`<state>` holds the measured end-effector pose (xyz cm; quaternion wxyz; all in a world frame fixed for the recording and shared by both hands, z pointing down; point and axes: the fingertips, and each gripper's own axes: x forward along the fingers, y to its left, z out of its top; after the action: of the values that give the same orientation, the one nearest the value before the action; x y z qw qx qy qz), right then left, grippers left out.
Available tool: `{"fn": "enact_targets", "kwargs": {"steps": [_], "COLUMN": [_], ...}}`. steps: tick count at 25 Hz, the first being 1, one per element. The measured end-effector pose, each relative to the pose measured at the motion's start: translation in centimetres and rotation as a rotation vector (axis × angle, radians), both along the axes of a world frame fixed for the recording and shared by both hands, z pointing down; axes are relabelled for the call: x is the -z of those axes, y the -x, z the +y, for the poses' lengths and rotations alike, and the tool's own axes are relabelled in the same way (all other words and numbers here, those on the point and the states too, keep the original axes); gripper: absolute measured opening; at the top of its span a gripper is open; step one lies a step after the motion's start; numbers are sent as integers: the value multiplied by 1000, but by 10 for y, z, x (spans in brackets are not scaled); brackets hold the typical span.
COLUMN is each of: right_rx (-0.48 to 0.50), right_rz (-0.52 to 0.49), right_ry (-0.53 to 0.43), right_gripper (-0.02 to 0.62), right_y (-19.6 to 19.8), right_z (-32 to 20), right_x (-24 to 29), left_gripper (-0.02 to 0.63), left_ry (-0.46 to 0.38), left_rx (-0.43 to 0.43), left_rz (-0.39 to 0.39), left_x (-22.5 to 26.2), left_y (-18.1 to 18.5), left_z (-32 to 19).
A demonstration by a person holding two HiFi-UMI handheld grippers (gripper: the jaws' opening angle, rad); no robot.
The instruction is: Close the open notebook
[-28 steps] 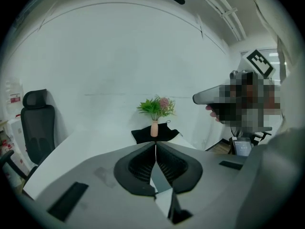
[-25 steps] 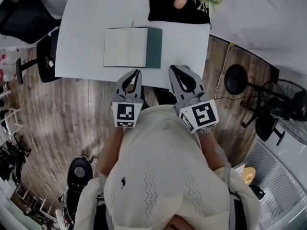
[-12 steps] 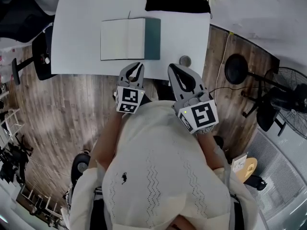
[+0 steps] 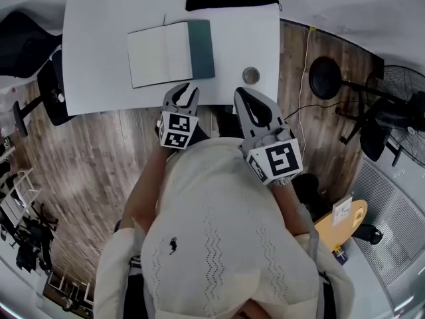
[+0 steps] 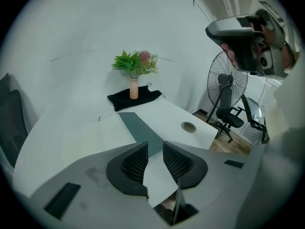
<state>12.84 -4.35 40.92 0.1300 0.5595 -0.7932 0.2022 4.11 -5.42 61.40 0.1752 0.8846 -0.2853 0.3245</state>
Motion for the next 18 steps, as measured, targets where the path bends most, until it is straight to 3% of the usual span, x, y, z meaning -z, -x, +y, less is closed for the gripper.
{"fn": "enact_targets", "kwargs": {"steps": [7,12,18], "right_rx": [-83,-154,-244], "right_rz": [6,13,17], "right_ry": [3,7,7], "right_gripper": [2,2,2], "right_y": [-9,-19,-29], "right_z": [10,20,32], "right_x": [-2,-2,-3], "left_gripper": [138,146,158], "left_ry": [7,-59,-95], "left_rx": [-106,-128,-255], "left_rz": [-84,-235,-385], "left_x": [-23,-37,-58], "left_y": [-6,-2,-5], "left_z": [5,-8,-12]}}
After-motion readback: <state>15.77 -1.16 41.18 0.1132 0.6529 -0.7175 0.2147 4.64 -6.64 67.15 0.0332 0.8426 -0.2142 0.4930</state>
